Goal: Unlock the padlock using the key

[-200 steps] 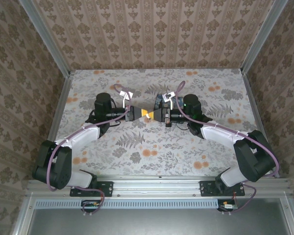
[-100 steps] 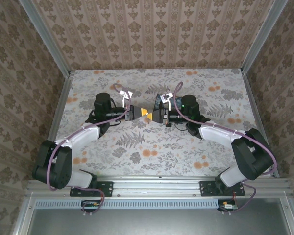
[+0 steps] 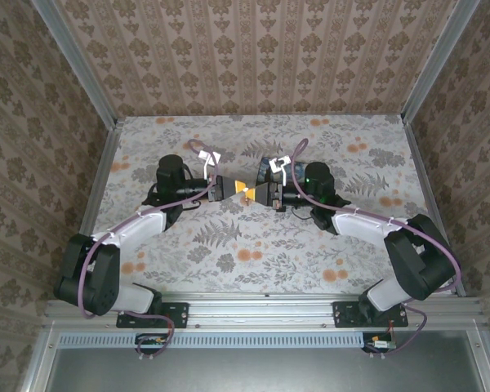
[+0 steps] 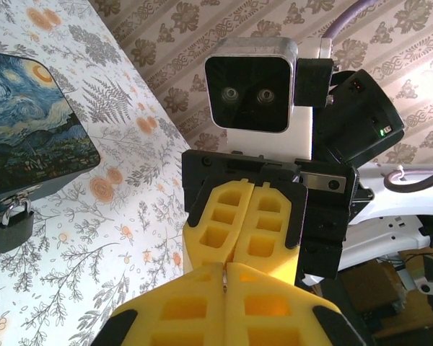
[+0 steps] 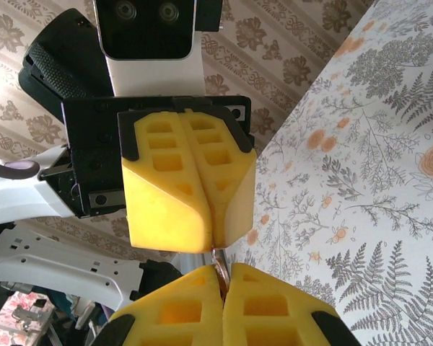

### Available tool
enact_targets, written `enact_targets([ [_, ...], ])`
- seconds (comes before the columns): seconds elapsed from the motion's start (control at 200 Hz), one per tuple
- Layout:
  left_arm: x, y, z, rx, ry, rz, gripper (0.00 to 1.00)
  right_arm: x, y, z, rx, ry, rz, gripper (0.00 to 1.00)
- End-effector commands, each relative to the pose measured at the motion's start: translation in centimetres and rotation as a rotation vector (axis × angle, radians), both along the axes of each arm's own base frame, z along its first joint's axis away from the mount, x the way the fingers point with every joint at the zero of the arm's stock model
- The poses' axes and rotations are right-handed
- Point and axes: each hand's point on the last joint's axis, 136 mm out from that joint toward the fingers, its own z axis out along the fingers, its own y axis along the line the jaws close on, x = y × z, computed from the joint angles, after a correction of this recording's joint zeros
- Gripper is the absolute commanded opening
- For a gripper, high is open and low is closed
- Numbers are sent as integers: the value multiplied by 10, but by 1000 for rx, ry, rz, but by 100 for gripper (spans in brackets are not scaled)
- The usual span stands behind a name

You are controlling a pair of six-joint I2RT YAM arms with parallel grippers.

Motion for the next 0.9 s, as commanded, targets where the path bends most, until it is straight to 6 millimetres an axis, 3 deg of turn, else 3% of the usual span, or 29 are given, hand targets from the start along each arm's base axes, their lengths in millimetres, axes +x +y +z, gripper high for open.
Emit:
enact_targets([
  [0.0, 18, 8, -9, 8, 25, 76, 32, -2, -7, 8, 12, -38, -12, 0],
  [0.11, 31, 17, -11, 21, 35, 154, 48, 0, -20, -10, -49, 1, -64, 0],
  [0.205, 38, 23, -18, 79, 35, 221, 51, 2, -35, -27, -107, 41, -109, 0],
  [0.225, 39, 24, -21, 105, 34, 242, 51, 0, -40, -22, -112, 35, -120, 0],
  [0.34, 45, 32, -53, 336, 34, 406, 52, 3, -71, -42, -192, 109, -215, 0],
  [0.46, 25, 15, -86, 572, -39, 474, 54, 4, -116, -62, -285, 185, -354, 0],
  [0.565, 14, -6, -117, 667, -55, 495, 54, -3, -159, -74, -352, 246, -495, 0],
  [0.685, 3, -45, -133, 728, -114, 463, 56, -9, -198, -74, -371, 269, -636, 0],
  [0.78, 2, -69, -146, 799, -151, 480, 58, -10, -211, -66, -350, 256, -677, 0],
  [0.895, 11, -90, -163, 860, -165, 498, 60, -8, -209, -67, -359, 275, -653, 0],
])
